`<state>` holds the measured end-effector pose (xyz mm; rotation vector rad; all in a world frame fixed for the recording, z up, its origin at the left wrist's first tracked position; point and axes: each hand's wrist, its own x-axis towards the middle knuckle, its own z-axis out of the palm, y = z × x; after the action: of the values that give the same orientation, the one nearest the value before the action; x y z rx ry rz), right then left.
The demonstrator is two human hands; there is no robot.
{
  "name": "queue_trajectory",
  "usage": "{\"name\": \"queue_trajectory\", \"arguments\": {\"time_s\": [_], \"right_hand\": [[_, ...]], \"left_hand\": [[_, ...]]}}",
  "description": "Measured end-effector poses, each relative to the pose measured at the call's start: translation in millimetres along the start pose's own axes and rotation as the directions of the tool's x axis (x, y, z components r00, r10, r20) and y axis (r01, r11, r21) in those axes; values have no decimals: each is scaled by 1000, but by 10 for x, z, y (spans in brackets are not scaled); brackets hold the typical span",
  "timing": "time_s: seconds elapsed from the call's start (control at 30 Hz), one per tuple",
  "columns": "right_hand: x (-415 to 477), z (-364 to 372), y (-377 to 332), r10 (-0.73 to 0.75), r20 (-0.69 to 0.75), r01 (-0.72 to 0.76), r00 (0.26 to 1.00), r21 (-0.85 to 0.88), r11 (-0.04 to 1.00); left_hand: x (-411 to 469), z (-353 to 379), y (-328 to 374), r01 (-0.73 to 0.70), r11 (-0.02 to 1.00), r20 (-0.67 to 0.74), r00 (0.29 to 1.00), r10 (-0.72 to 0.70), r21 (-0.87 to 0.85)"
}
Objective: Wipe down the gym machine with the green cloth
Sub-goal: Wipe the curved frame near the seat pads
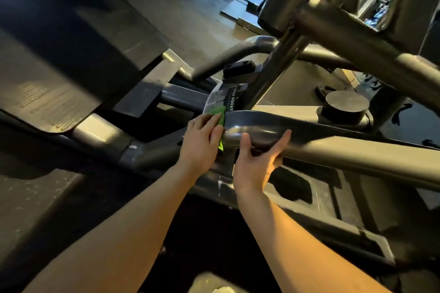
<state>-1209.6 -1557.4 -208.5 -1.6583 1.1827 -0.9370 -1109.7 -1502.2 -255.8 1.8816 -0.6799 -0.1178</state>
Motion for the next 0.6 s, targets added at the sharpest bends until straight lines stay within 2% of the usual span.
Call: {"name": "queue_trajectory", "arguments": {"time_s": [0.1,0.2,0.27,0.4,0.5,0.6], "right_hand": [[68,12,75,-41,8,42,999,-14,999],[124,42,106,-40,6,40,999,16,999],[144,86,119,-65,7,65,998,51,997],[157,135,138,-76,-11,77,997,108,991],[173,112,167,-102,5,101,995,140,985],[164,103,190,-108,30,101,994,176,979]], "left_hand": [[180,-28,100,-45,998,111,993,50,-43],[338,-25,192,-183,983,225,957,185,-27],[407,-16,185,-191,981,237,953,191,-27],[429,-24,109,-66,994,196,977,81,-84],[437,-97,-110,103,989,180,980,-83,-106],[470,-182,-350,276,957,172,951,-259,-85]]}}
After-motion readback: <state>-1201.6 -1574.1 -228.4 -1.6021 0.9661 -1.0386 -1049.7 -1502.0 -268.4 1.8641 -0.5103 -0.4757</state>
